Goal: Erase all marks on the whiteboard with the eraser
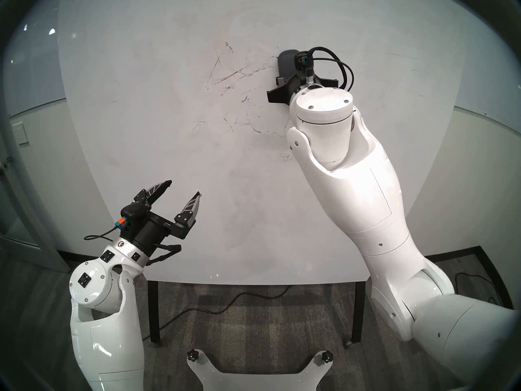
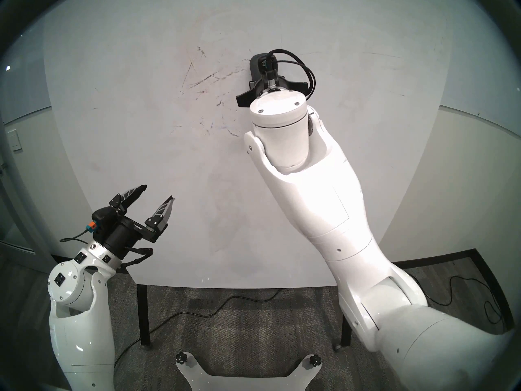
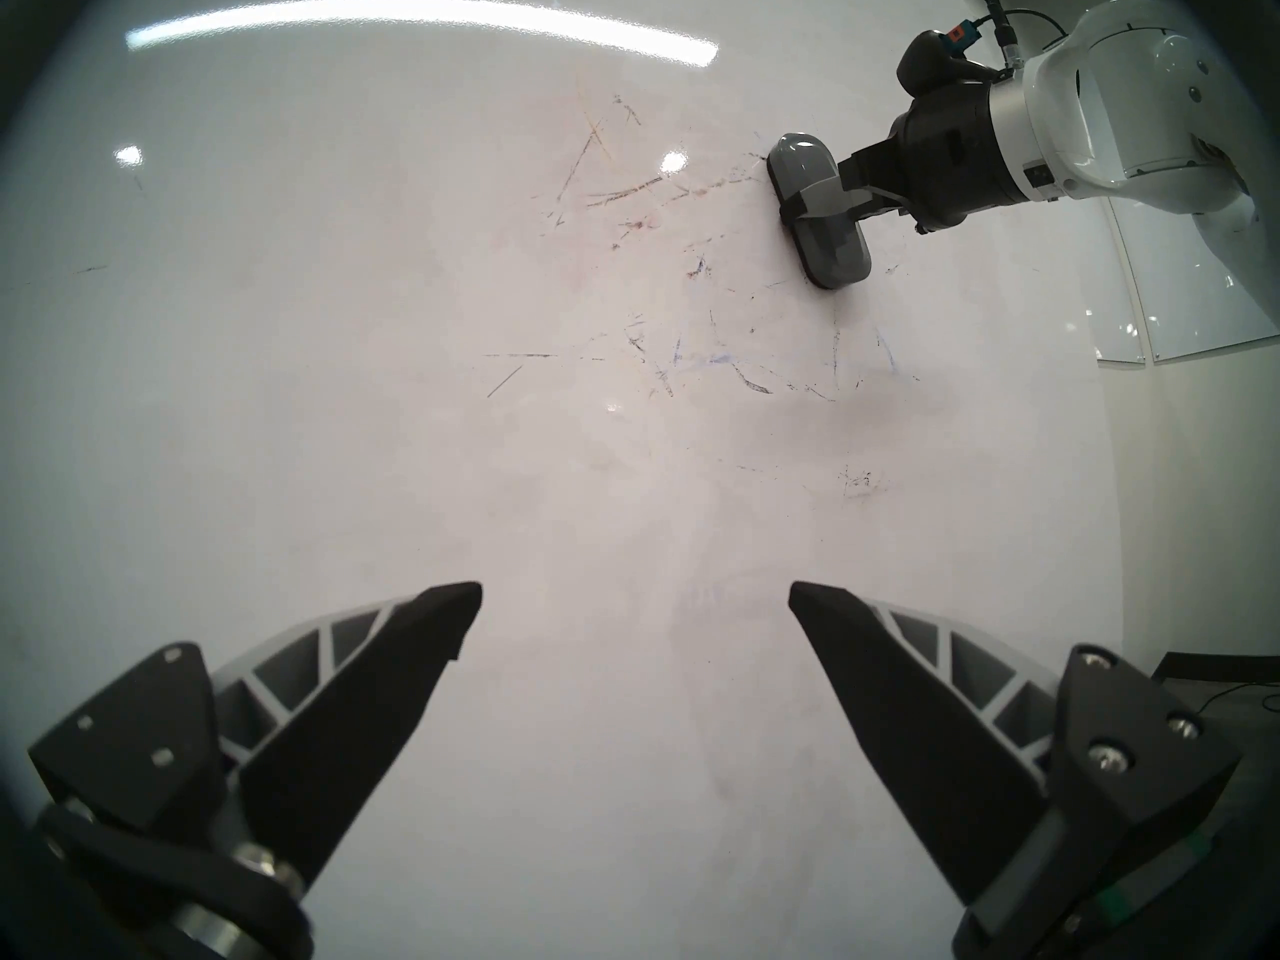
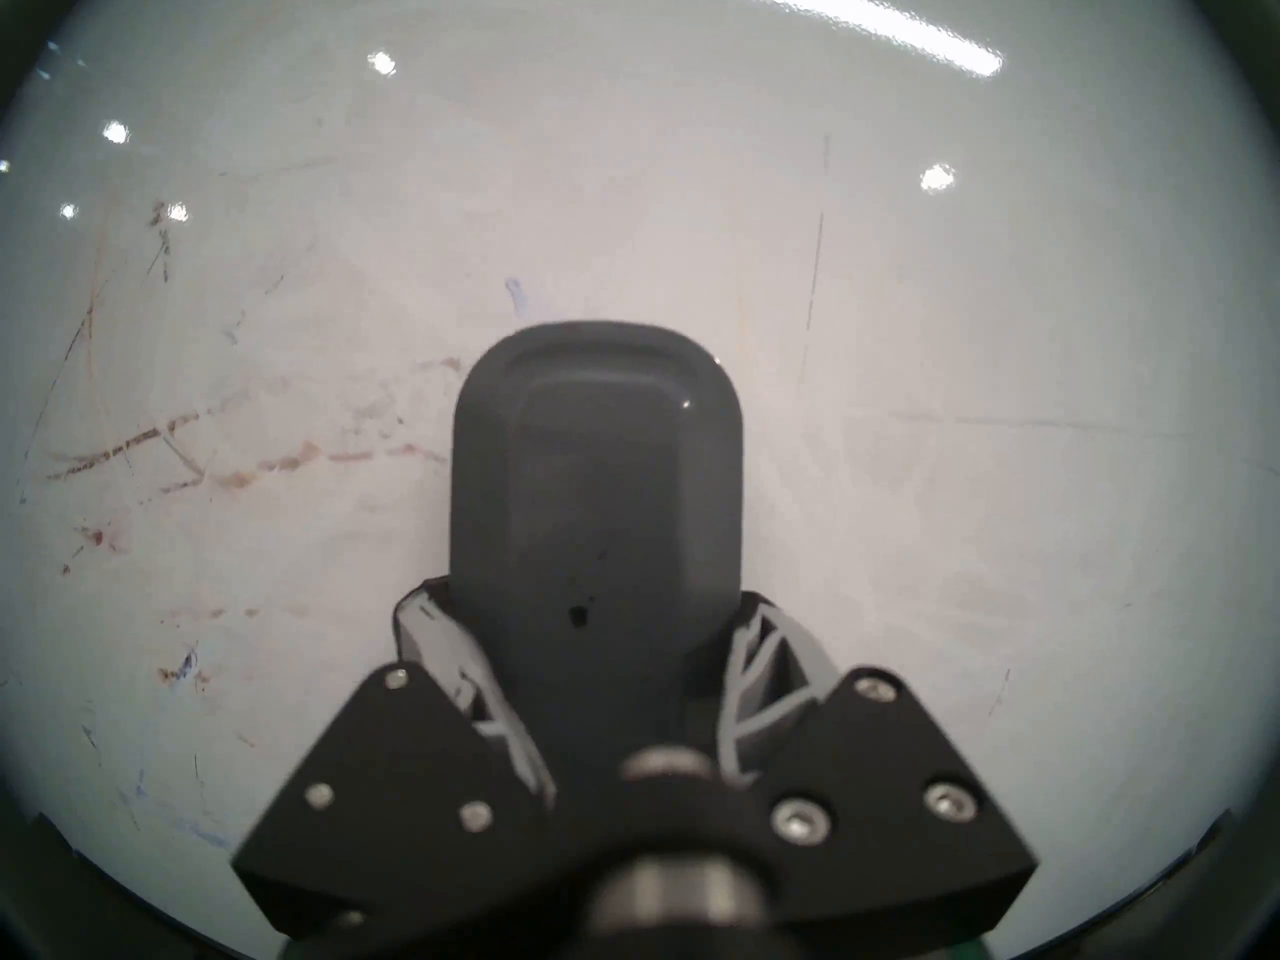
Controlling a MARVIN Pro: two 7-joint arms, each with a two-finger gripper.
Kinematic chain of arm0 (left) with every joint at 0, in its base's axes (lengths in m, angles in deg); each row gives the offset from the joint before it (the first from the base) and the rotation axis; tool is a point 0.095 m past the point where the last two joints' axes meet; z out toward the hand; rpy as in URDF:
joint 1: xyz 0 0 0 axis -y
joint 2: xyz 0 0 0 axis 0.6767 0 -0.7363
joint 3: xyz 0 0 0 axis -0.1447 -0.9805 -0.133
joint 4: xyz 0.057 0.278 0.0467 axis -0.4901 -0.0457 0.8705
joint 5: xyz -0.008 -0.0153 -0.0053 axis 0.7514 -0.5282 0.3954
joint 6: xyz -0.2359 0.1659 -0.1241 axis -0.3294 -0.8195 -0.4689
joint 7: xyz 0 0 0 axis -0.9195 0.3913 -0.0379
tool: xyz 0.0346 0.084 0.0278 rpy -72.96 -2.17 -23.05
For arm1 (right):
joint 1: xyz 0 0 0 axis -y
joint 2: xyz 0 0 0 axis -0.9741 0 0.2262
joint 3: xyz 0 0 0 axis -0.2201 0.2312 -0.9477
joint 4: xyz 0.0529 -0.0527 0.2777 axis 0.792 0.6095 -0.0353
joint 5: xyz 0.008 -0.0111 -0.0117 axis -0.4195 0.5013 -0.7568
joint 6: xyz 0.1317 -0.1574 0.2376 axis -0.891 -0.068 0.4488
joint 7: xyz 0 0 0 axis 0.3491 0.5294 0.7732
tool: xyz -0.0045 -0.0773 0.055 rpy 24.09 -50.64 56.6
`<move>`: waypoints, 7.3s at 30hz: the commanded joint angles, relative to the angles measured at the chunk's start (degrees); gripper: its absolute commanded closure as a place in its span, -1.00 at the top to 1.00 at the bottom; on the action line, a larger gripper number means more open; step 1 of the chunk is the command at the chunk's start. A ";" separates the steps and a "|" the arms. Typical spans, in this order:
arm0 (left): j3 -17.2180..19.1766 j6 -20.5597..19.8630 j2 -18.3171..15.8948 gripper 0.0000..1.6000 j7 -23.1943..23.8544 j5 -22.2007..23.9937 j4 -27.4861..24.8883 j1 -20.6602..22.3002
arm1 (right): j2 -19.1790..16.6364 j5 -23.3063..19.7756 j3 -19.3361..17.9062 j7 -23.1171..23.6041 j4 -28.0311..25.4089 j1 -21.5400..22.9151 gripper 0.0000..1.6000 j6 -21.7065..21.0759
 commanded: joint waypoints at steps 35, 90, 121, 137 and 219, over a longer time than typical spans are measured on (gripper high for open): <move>-0.12 0.12 0.02 1.00 -0.01 0.28 -1.14 0.05 | 0.84 3.02 -3.80 0.34 3.95 -2.05 -1.00 -0.49; -0.10 0.15 0.00 1.00 0.03 0.26 -1.05 0.12 | -1.48 0.42 -6.92 -3.18 2.59 -18.15 -1.00 0.97; -0.10 0.15 0.01 1.00 0.03 0.26 -1.06 0.11 | -3.40 0.34 -11.85 -5.60 3.83 -18.67 -1.00 3.78; -0.10 0.16 -0.01 1.00 0.04 0.25 -0.99 0.15 | -5.50 0.81 -16.17 -5.68 3.51 -19.46 -1.00 4.31; -0.12 0.11 0.02 1.00 -0.02 0.29 -1.17 0.04 | -6.96 -4.65 -26.04 -1.84 -18.67 -35.02 1.00 -3.81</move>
